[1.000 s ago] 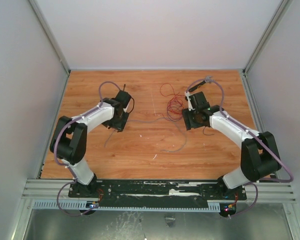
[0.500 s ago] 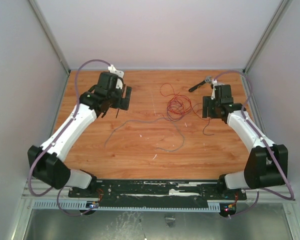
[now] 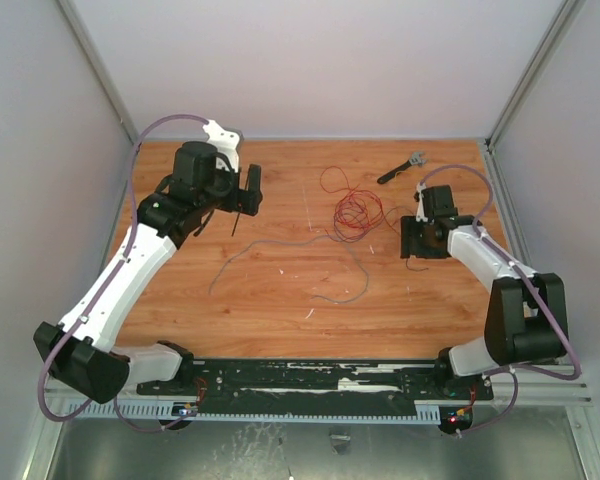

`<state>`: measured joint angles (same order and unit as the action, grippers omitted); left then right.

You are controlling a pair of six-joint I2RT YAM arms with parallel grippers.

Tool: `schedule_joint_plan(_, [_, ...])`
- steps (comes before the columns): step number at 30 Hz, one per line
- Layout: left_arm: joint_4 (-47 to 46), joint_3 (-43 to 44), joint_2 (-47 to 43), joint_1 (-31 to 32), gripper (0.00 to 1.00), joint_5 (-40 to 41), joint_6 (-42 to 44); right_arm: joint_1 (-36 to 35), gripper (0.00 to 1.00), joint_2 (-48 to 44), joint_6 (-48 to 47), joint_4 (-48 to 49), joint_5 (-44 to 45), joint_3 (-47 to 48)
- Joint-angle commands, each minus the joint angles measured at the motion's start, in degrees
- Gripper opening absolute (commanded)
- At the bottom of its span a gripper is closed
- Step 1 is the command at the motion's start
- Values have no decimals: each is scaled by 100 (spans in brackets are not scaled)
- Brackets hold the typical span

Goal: Zip-tie the wires
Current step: Place the cable at the center of the board, then untie the cable at the center of the board.

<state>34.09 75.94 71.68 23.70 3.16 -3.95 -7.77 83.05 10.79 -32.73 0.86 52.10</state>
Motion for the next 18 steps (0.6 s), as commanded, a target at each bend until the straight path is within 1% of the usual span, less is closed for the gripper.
schedule_joint_plan(1, [-284, -228, -197, -6, 98, -228, 156, -130, 62, 180, 198, -303, -96, 163])
schedule_joint_plan(7, [-352, -333, -241, -6, 98, -421, 307, -389, 61, 572, 317, -527, -184, 270])
schedule_joint_plan(11, [-401, -406, -297, -6, 98, -463, 400, -456, 56, 665, 351, -638, -250, 313])
schedule_joint_plan(14, [-458, -452, -326, -6, 98, -505, 412, -488, 49, 659, 363, -732, -245, 350])
schedule_joint_plan(18, [-482, -467, -333, -11, 98, -538, 412, -515, 32, 636, 343, -851, -250, 396])
